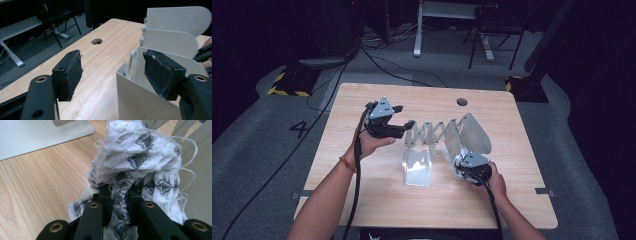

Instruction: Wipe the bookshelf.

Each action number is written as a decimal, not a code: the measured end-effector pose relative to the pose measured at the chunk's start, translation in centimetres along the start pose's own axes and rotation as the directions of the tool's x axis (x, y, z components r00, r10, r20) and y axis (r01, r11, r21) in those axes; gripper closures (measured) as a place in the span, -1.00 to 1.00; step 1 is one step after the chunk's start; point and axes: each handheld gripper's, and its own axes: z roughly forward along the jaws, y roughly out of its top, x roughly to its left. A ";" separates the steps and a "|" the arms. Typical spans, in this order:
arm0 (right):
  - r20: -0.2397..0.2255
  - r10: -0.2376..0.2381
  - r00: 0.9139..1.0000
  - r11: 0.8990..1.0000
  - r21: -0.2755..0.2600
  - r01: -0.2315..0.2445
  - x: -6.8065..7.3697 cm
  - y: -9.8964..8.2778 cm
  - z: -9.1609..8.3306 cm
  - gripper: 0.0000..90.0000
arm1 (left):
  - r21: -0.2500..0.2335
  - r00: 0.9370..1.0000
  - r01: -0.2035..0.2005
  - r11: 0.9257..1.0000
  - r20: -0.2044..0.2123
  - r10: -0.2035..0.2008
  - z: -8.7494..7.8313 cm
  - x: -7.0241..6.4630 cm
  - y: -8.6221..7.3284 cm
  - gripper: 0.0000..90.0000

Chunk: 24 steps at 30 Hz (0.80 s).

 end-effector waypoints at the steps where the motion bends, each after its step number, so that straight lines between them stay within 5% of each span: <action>1: -0.001 0.001 1.000 1.000 0.000 -0.001 0.0 0.0 0.0 0.77 | 0.009 1.000 -0.005 1.000 0.003 0.005 0.4 0.1 0.2 -0.25; 8: -0.017 -0.006 1.000 1.000 0.009 0.006 -0.2 0.0 -0.1 0.77 | 0.105 0.995 -0.066 0.992 0.080 0.058 3.0 0.5 0.3 0.07; 11: -0.024 -0.006 1.000 1.000 0.011 0.007 -0.2 0.0 -0.2 0.77 | 0.110 0.989 -0.082 0.991 0.130 0.067 3.6 0.1 0.3 0.24; 14: -0.027 -0.001 1.000 1.000 0.011 0.001 -0.3 -0.1 -0.3 0.77 | 0.114 0.983 -0.097 0.989 0.166 0.077 3.7 -0.2 0.4 0.56; 19: -0.042 0.010 0.999 1.000 0.013 -0.009 -0.3 -0.2 -0.4 0.77 | 0.121 0.980 -0.076 0.990 0.191 0.052 3.3 -0.3 0.2 0.77; 24: -0.064 0.000 0.998 1.000 0.015 0.001 -0.2 -0.2 -1.3 0.78 | 0.117 0.974 -0.101 0.988 0.214 0.074 2.3 -1.4 -0.1 0.85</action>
